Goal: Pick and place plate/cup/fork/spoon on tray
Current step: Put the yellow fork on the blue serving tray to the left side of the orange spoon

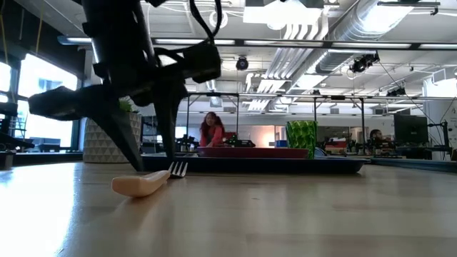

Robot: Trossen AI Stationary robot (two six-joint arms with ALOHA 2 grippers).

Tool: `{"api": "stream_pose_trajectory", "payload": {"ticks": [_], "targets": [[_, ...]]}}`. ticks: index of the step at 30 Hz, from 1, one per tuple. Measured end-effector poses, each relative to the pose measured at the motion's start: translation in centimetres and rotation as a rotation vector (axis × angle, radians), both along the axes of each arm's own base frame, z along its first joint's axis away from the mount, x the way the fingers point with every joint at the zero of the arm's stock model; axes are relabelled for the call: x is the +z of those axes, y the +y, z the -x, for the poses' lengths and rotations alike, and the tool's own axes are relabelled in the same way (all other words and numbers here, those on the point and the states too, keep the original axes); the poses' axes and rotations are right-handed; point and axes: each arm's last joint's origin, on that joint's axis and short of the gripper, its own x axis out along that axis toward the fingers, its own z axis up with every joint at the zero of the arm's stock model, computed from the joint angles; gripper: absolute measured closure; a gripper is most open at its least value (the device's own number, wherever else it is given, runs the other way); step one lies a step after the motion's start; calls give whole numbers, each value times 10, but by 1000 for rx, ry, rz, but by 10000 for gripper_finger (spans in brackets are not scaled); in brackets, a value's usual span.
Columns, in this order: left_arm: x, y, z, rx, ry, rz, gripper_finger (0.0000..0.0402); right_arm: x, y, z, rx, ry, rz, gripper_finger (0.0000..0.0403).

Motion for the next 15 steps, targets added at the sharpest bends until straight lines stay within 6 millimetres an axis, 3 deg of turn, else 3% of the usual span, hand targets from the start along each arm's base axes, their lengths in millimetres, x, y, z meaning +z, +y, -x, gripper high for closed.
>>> {"api": "stream_pose_trajectory", "payload": {"ticks": [15], "targets": [[-11, 4, -6, -1, 11, -3, 264, 0, 0, 0, -2, -2, -1, 291]]}}
